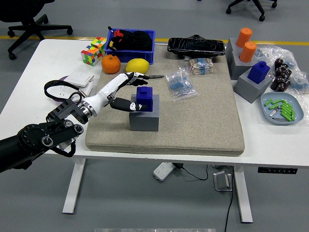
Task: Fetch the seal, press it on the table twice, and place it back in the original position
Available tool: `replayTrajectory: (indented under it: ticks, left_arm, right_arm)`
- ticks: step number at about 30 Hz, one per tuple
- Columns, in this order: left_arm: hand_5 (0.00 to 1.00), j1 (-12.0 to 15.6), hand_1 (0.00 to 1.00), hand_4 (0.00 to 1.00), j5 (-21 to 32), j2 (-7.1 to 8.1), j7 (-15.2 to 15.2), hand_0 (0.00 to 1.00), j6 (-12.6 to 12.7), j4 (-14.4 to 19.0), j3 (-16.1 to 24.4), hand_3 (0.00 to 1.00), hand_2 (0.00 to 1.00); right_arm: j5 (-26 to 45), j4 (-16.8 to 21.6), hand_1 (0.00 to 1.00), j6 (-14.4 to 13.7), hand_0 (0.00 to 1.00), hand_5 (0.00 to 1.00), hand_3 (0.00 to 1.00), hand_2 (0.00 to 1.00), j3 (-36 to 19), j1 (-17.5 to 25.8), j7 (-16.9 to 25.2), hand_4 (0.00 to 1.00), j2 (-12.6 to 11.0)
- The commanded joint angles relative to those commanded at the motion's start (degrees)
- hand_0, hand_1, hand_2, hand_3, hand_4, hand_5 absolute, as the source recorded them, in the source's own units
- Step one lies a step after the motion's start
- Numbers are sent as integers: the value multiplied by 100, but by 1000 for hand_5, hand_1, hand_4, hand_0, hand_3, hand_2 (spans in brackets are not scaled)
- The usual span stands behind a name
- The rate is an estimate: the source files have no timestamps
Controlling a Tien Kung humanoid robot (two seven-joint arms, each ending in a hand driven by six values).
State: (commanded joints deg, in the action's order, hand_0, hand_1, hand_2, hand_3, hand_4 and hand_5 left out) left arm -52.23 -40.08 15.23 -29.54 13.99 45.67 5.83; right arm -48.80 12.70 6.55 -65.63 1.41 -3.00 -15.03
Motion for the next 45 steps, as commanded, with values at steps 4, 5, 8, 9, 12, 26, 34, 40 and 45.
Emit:
replayTrajectory:
  ticks: [4,5,8,9,12,26,34,40,45]
  left_arm:
    - [412,0,998,998,186,2,-161,987,-142,-33,60,998,998]
    - [412,3,998,998,225,3,-226,987,-139,-39,81,998,998]
    - [615,15,998,998,365,10,-404,998,-97,-62,157,998,998]
    - [615,18,998,998,418,21,-429,998,-96,-67,191,998,998]
    - [615,20,998,998,609,89,-406,998,-49,-76,240,998,998]
    - [501,117,919,938,1834,665,-417,906,270,-1763,256,959,962]
    - [440,275,876,896,2294,922,343,869,-3,-2728,-236,952,937]
    - [429,505,858,882,2170,1106,379,859,13,-2692,180,933,895]
    - [418,600,849,876,2083,1128,398,854,8,-2697,199,919,886]
  right_arm:
    - [3,-1,684,0,734,510,617,651,-9,2,0,716,5]
    - [3,-1,684,0,734,510,617,651,-12,3,1,716,5]
    - [3,-5,684,-2,734,509,617,651,-21,4,0,716,10]
    - [4,-4,684,1,734,509,617,651,-19,4,-1,716,12]
    - [-1,-2,684,-1,734,509,617,651,-39,1,2,716,19]
    - [-80,0,683,-14,734,510,617,652,-167,-39,14,716,5]
    - [-88,10,684,-16,734,512,617,652,-178,-29,19,717,18]
    - [-111,3,684,-16,734,510,617,652,-203,-7,16,716,43]
    - [-117,13,684,-19,734,512,617,653,-210,-11,22,716,53]
